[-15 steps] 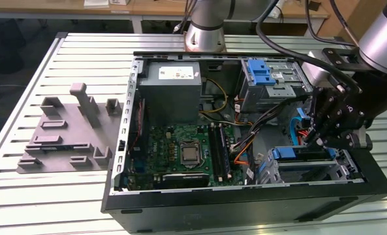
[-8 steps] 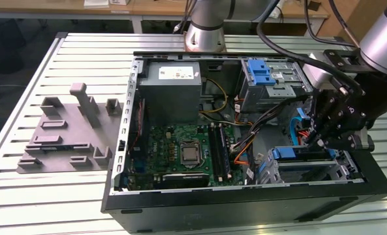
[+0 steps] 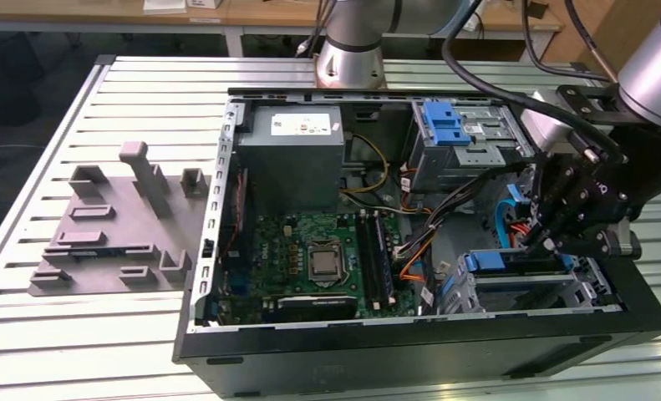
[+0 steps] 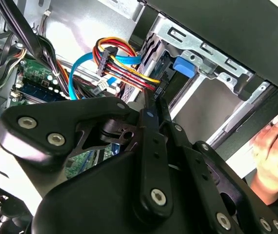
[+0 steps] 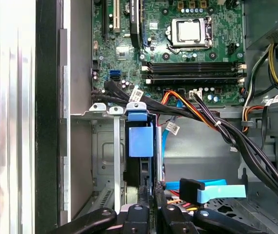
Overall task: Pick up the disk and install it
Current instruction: 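Insert the first disk wire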
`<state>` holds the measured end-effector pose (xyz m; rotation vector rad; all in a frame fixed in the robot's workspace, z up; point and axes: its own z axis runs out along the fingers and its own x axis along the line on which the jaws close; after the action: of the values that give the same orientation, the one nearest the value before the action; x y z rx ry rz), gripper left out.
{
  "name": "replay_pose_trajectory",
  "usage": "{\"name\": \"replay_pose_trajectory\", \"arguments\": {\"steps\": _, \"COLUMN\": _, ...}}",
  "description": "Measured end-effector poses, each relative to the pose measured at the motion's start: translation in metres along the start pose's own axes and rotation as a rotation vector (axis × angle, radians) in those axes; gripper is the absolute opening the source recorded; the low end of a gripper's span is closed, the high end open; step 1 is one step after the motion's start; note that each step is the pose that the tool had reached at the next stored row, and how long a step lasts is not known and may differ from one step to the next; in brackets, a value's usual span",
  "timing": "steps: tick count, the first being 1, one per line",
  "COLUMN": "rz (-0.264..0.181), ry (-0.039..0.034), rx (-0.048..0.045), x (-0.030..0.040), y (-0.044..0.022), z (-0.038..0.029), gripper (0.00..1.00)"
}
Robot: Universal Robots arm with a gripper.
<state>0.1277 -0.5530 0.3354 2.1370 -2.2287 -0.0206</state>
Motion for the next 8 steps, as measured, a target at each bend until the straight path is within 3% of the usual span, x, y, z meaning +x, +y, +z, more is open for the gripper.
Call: {"name": "replay_pose_trajectory", "arguments": {"steps": 8, "rz": 0.0, "ry": 0.0003, "rx": -0.0042, "x": 0.0, "y": -0.0002, "z": 0.0024, "gripper": 0.16}}
